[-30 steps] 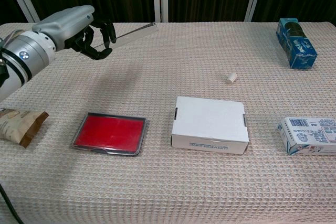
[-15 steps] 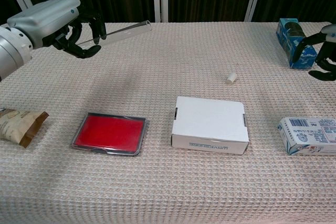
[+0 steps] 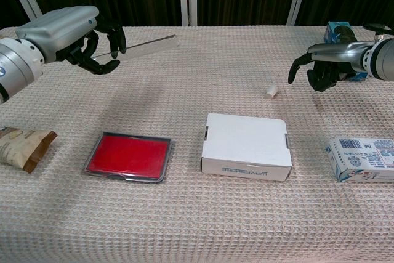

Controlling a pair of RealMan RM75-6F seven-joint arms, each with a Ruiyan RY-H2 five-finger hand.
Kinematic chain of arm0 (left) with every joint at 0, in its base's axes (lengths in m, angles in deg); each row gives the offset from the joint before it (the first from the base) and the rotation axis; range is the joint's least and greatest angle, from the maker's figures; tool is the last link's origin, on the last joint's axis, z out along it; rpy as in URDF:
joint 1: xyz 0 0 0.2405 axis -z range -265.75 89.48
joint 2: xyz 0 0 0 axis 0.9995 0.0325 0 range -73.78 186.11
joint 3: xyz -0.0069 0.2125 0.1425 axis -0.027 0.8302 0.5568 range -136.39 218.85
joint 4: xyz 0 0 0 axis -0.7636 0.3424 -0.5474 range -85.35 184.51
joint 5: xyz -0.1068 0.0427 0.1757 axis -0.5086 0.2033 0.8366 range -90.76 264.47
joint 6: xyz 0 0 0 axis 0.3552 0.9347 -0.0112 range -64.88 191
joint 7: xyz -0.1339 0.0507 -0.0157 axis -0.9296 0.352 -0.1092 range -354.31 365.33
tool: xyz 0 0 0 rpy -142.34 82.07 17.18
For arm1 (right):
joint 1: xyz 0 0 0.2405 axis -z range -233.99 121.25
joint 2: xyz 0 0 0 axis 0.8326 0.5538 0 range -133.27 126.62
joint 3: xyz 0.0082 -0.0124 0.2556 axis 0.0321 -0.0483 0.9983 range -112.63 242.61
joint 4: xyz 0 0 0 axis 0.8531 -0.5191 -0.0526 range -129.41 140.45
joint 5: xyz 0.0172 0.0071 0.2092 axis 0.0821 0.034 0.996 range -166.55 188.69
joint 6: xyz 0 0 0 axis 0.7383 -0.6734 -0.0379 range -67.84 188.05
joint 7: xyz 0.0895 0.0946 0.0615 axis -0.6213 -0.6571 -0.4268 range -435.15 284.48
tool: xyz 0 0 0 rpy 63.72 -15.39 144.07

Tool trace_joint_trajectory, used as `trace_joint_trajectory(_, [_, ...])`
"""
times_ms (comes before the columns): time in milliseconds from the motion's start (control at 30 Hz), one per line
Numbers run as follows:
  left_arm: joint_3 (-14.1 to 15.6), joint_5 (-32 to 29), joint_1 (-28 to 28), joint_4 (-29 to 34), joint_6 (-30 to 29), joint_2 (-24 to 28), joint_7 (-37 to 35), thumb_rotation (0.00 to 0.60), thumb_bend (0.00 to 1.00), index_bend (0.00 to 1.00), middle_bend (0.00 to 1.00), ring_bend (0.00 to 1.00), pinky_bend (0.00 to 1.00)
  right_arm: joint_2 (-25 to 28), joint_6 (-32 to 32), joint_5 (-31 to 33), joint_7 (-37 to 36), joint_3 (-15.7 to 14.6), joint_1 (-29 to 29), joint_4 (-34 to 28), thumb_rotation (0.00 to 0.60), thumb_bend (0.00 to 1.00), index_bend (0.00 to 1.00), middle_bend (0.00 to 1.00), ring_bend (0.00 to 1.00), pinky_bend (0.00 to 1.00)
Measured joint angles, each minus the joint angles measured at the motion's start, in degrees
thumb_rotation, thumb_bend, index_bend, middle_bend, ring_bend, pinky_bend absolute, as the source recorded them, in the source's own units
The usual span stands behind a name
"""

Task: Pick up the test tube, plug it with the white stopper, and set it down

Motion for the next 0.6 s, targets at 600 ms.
trace_joint_trajectory(600, [-0.22, -0.48, -0.07, 0.25, 0.42, -0.21, 1.33, 0.6, 0.64, 0.69, 0.68, 0.76, 1.0, -0.86, 2.78, -6.41, -3.57, -1.89, -1.1, -3.33, 0.6, 0.88, 0.3, 0.94, 1.0, 1.0])
